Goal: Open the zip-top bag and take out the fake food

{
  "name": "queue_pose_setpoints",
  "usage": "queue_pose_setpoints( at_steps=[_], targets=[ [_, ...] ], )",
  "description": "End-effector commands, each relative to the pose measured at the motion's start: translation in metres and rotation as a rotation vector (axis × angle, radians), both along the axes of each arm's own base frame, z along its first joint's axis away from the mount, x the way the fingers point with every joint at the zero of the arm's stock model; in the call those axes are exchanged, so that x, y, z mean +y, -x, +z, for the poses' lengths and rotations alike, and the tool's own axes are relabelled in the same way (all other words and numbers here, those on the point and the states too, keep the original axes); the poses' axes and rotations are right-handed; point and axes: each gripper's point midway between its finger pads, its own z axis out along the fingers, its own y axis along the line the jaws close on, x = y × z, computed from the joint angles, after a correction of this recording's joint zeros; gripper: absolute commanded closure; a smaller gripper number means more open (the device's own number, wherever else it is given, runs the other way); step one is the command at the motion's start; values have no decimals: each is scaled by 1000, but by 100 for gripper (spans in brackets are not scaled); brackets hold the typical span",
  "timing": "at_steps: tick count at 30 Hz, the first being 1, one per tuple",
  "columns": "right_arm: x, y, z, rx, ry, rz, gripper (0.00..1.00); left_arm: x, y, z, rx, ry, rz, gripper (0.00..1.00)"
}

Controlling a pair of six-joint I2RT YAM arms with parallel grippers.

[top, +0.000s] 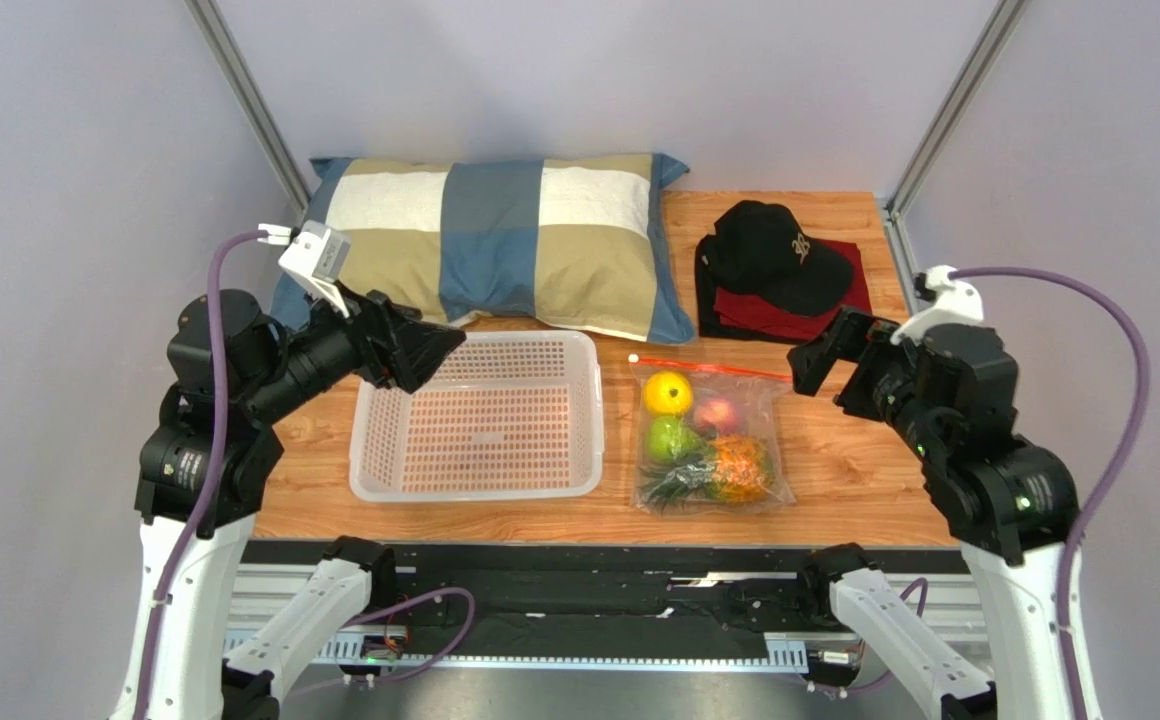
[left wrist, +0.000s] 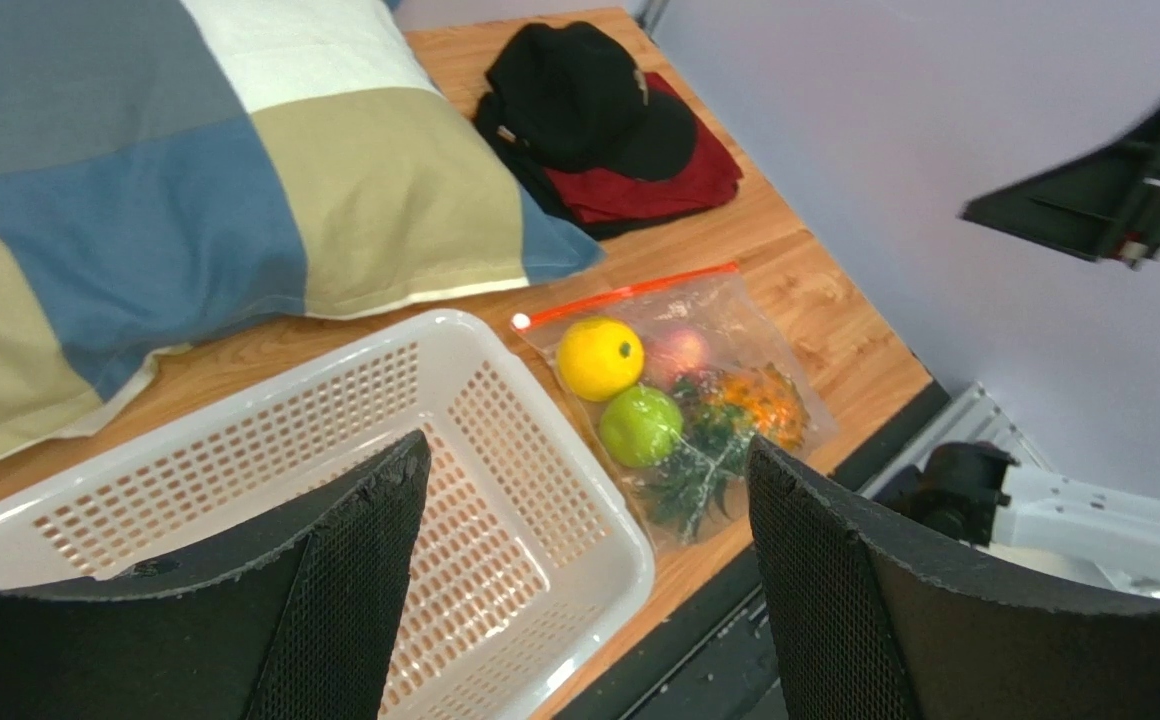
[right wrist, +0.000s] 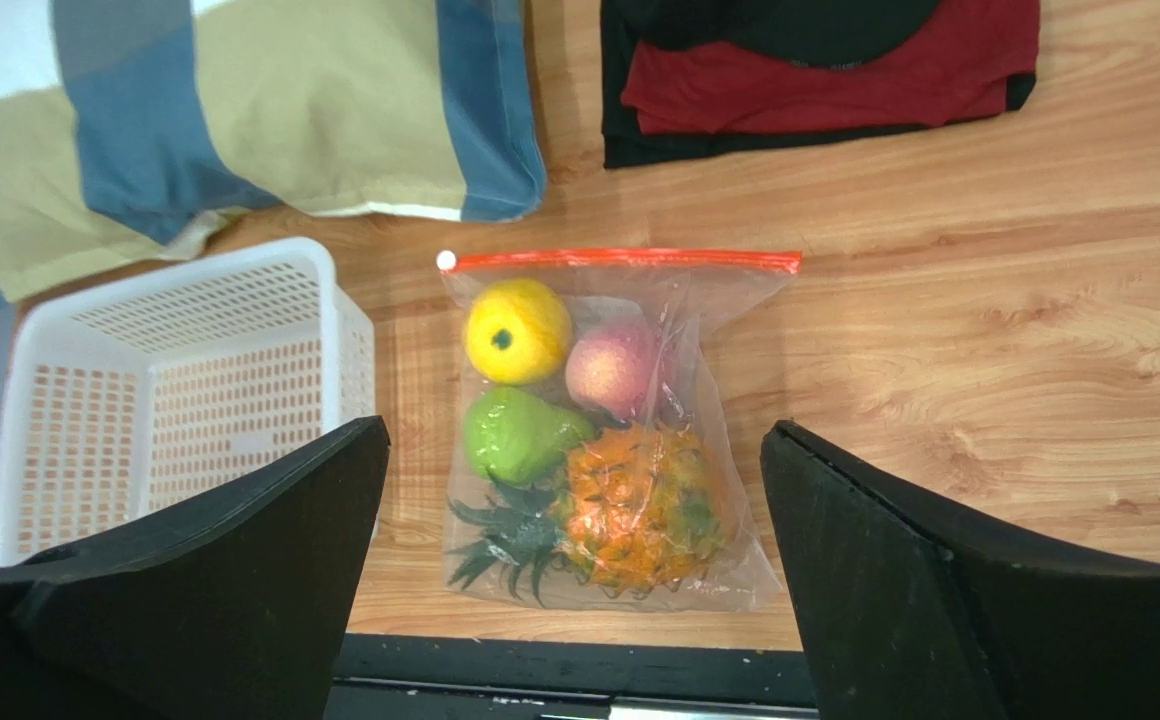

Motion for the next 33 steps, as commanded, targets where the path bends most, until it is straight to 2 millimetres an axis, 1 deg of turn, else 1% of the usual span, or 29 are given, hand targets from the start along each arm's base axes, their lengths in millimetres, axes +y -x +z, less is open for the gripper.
queue_pose_setpoints(
  at_steps=[1,3,4,5,6,7,8,9,10,11,12,13,14,15,16,18,19,22,23,24,25,26,27,28,29,30,31,32,33],
  targets=[
    [17,-22,-50,148,27,66,0,-32,8,-6,34,42,-173,19],
    [26,-34,-61,154,52,132,0,-42,4,-12,41,18,-194,19],
    [42,-34,-76,185,25,220,0,-51,2,-17,54,3,-216,19],
    [50,-41,-77,162,20,257,0,-61,6,-22,60,-18,-243,19],
    [57,-46,-89,193,35,300,0,-66,7,-25,66,-29,-258,19],
    [66,-45,-98,216,33,345,0,-71,5,-32,83,-42,-262,19],
    [73,-51,-102,211,44,374,0,-78,9,-35,77,-49,-281,19],
    [80,-57,-115,246,68,398,0,-81,10,-38,76,-52,-289,19],
    [90,-56,-120,257,85,438,0,-83,11,-48,92,-58,-293,19],
    [97,-61,-124,263,92,454,0,-87,10,-49,87,-46,-289,19],
    [104,-64,-134,297,104,470,0,-92,15,-54,95,-42,-309,19],
    [112,-65,-139,310,114,474,0,-98,17,-69,122,-50,-327,19],
    [118,-69,-141,306,120,475,0,-105,16,-71,120,-40,-333,19],
    [122,-71,-145,313,129,470,0,-113,23,-77,130,-49,-364,20],
    [128,-75,-158,344,159,449,0,-119,23,-87,151,-64,-369,21],
    [134,-85,-165,344,176,394,0,-123,24,-97,165,-86,-360,23],
    [135,-92,-176,357,188,312,0,-121,25,-98,165,-86,-350,24],
    [150,-107,-184,316,216,222,0,-118,25,-95,133,-46,-329,24],
    [154,-114,-196,328,227,164,0,-116,24,-94,125,-42,-319,24],
    [158,-122,-191,305,242,126,0,-115,25,-95,121,-44,-313,24],
    [155,-126,-193,282,317,69,0,-113,24,-93,115,-46,-307,24],
    [152,-128,-207,312,390,27,0,-111,25,-96,118,-62,-304,24],
    [150,-134,-207,292,444,-12,0,-109,25,-97,117,-67,-301,24],
    [158,-138,-205,285,451,-7,0,-108,26,-99,122,-76,-301,24],
    [161,-139,-208,290,468,-7,0,-107,26,-100,116,-83,-302,24],
    [157,-142,-220,303,528,-32,0,-107,27,-102,118,-87,-306,24],
    [159,-142,-220,294,556,-50,0,-107,28,-103,120,-91,-312,24],
    [153,-139,-228,313,602,-62,0,-108,30,-103,119,-89,-328,24],
    [153,-138,-240,331,622,-60,0,-109,31,-102,114,-88,-338,24]
  ],
)
